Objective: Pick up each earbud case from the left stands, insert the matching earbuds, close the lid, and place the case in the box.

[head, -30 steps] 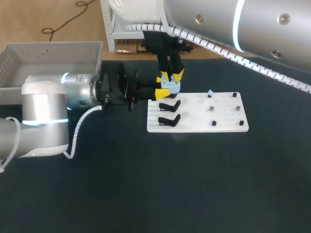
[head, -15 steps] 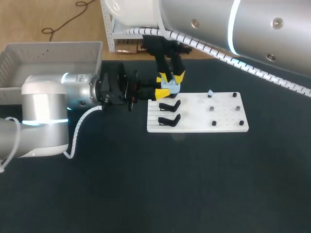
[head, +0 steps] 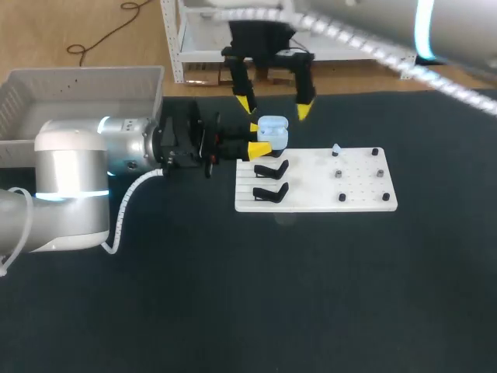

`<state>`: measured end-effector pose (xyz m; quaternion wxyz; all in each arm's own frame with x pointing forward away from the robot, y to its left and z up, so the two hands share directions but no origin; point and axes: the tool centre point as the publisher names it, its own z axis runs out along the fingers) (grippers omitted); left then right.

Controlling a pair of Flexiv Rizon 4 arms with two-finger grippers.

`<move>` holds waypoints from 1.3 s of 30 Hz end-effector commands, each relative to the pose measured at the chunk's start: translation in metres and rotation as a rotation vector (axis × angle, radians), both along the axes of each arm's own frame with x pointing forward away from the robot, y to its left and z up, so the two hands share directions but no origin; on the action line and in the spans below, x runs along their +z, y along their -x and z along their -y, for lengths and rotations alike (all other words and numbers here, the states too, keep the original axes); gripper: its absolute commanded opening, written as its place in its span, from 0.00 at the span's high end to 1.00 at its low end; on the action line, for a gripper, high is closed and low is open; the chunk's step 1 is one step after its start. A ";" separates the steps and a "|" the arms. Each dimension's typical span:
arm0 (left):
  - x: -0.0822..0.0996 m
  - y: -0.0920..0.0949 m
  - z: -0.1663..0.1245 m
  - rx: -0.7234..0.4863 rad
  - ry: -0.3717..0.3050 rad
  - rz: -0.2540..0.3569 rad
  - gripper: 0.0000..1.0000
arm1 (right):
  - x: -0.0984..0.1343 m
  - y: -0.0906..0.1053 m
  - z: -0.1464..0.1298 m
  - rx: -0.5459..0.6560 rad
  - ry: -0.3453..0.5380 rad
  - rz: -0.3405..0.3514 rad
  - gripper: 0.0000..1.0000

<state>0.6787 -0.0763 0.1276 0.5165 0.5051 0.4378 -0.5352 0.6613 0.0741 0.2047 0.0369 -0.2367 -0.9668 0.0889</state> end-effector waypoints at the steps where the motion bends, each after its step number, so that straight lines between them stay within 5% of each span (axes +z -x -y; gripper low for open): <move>1: -0.001 -0.001 0.000 -0.002 0.001 0.001 1.00 | 0.009 0.029 0.057 0.130 -0.429 0.182 0.00; 11: -0.001 -0.001 0.000 -0.002 0.001 0.001 1.00 | 0.011 0.005 0.098 0.222 -0.600 0.239 0.16; 15: -0.001 -0.001 0.000 -0.002 0.001 0.001 1.00 | 0.007 -0.005 0.105 0.280 -0.606 0.232 0.33; 22: -0.001 -0.001 0.000 -0.002 0.001 0.001 1.00 | -0.010 -0.023 0.118 0.375 -0.518 0.263 0.42; 30: -0.001 -0.001 0.000 -0.002 0.001 0.001 1.00 | -0.048 -0.045 0.130 0.422 -0.378 0.312 0.31; 39: -0.001 -0.001 0.000 -0.002 0.001 0.001 1.00 | -0.100 -0.071 0.126 0.445 -0.247 0.293 0.50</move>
